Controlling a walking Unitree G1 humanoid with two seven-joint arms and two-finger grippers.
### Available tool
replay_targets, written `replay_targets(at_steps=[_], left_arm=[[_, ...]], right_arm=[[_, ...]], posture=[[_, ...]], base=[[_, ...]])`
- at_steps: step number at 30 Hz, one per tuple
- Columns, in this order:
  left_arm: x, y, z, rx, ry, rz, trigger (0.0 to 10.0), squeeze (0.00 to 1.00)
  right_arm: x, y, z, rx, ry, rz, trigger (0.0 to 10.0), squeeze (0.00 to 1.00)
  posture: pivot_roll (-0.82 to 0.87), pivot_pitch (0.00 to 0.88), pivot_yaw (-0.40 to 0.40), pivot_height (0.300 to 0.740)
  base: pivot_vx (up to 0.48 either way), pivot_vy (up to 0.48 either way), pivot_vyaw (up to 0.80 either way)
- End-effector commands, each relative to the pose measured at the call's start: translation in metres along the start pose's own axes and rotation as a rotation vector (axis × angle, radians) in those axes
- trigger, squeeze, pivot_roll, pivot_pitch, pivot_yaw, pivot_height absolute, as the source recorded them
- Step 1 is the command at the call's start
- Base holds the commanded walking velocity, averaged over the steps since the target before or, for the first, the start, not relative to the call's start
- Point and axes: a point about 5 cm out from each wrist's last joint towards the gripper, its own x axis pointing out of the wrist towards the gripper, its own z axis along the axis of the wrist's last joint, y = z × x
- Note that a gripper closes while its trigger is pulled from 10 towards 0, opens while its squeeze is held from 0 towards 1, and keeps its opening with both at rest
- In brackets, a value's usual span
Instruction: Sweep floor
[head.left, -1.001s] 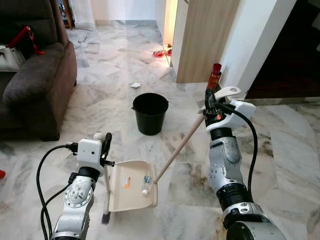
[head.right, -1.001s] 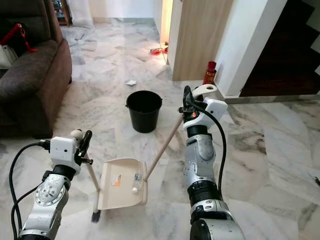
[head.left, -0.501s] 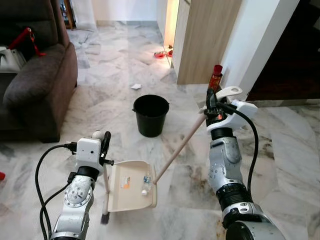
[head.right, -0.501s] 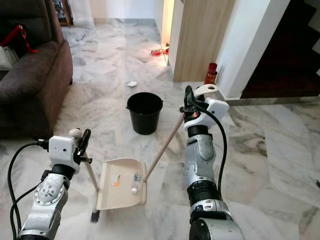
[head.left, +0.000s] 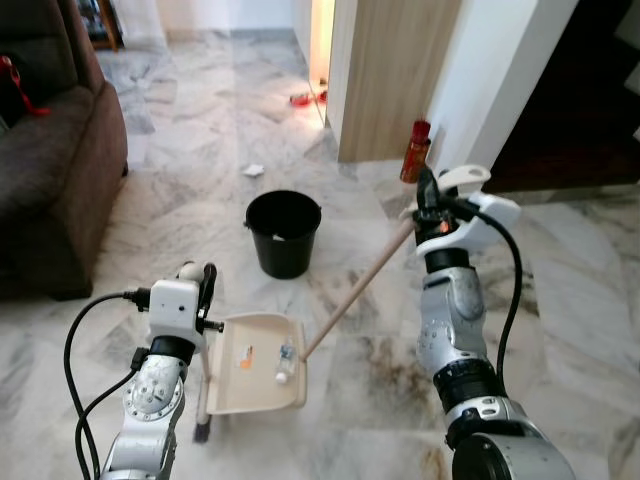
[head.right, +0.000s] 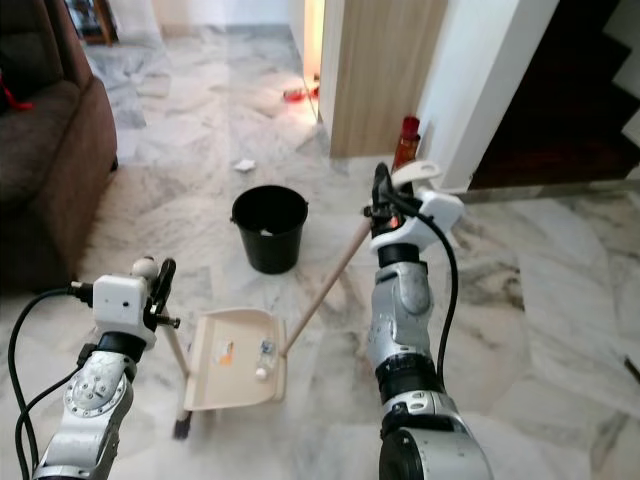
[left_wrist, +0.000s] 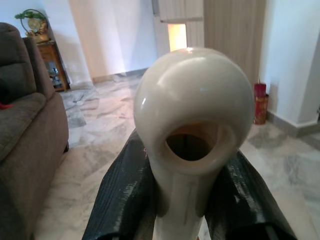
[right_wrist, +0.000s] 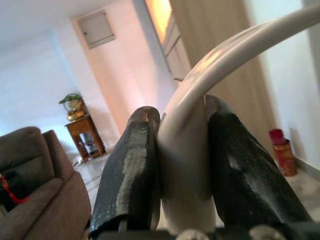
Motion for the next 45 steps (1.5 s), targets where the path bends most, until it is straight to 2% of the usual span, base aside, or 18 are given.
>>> replay_targets(at_steps=[1, 20, 31, 45], left_arm=[[0.002, 0.005, 0.011, 0.019, -0.061, 0.01, 10.0, 0.0], [0.001, 0.003, 0.011, 0.019, -0.061, 0.017, 10.0, 0.0], [0.001, 0.003, 0.01, 0.018, -0.056, 0.024, 10.0, 0.0], [0.0, 0.008, 0.011, 0.03, -0.058, 0.041, 10.0, 0.0]], right_arm=[[0.008, 0.013, 0.008, 0.053, -0.055, 0.021, 10.0, 0.0], [0.011, 0.018, 0.009, 0.083, -0.059, 0.054, 10.0, 0.0], [0.023, 0.022, 0.026, 0.085, -0.116, 0.073, 10.0, 0.0], [0.036, 0.037, 0.047, 0.149, -0.197, 0.117, 10.0, 0.0]], posture=[[0.1, 0.0, -0.035, 0.74], [0.11, 0.0, -0.045, 0.74], [0.11, 0.0, -0.048, 0.74], [0.12, 0.0, -0.051, 0.74]], base=[[0.334, 0.0, 0.0], [0.333, 0.0, 0.0], [0.333, 0.0, 0.0], [0.333, 0.0, 0.0]])
